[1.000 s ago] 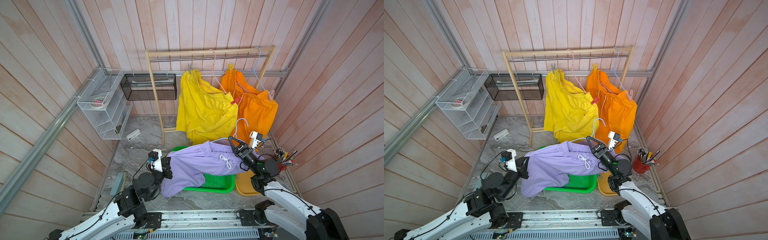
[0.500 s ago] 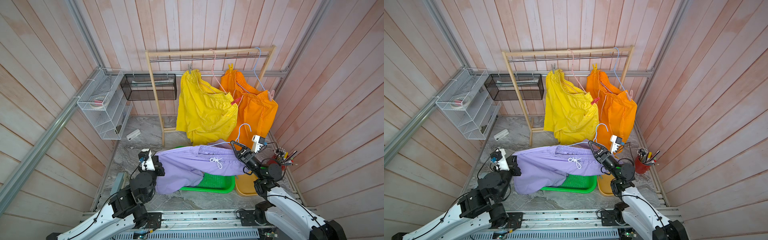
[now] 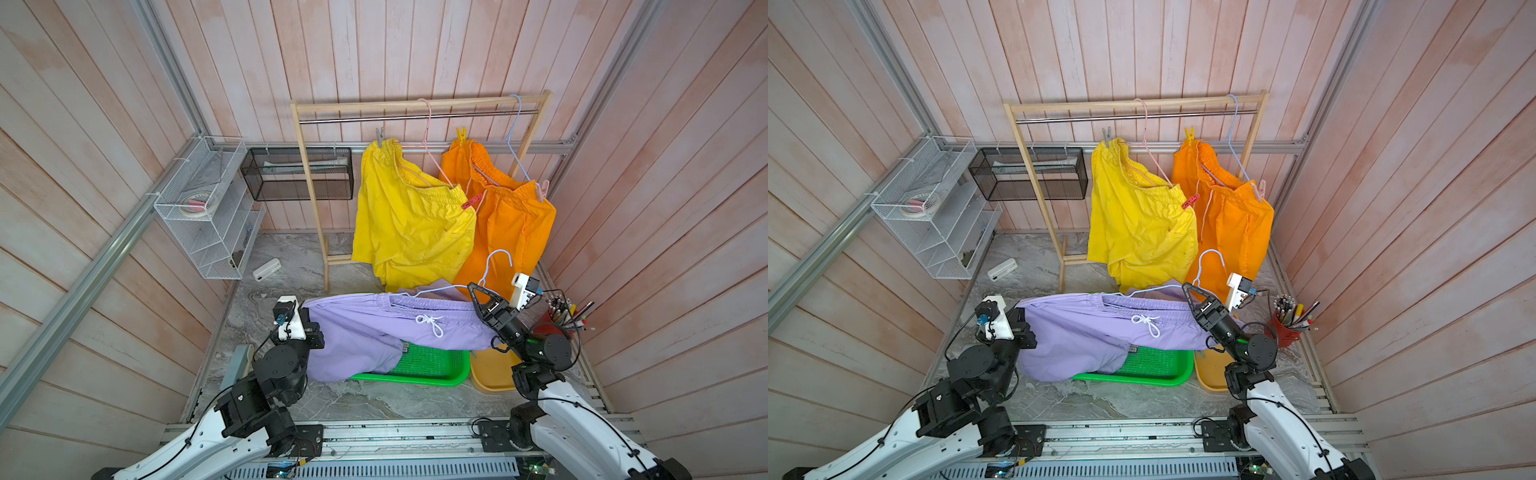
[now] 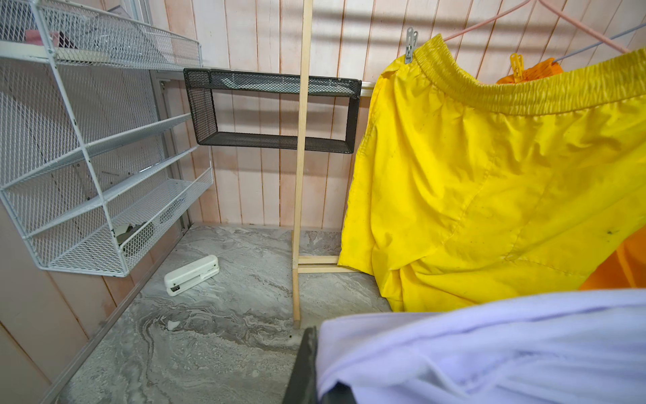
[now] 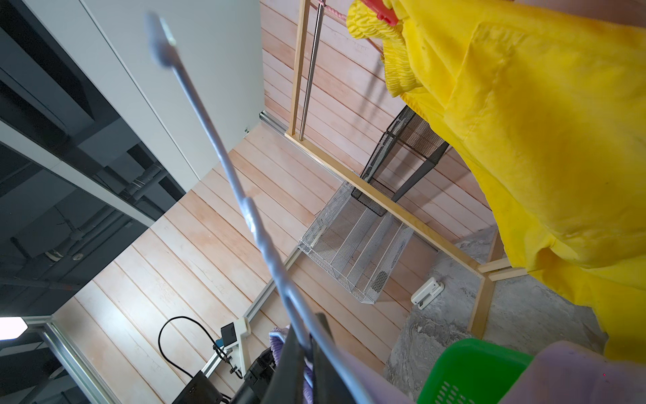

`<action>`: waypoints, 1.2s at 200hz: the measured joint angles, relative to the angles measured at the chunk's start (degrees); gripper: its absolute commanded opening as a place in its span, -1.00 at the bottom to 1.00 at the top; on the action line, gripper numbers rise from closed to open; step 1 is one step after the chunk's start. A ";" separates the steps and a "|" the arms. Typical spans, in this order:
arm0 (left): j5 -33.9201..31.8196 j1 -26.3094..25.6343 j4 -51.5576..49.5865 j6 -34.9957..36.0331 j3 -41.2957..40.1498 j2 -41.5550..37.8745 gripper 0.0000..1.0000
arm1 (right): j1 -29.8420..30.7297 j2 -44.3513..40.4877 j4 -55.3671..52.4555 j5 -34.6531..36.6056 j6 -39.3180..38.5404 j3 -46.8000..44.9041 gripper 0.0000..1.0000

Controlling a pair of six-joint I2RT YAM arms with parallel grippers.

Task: Remove the clothespins securing shorts to the hanger
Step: Remove the shorts from the hanger.

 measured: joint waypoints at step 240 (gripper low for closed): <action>8.79 2.34 20.15 -5.57 -2.93 19.63 -1.00 | 9.42 11.65 0.04 2.99 -4.94 14.51 -1.00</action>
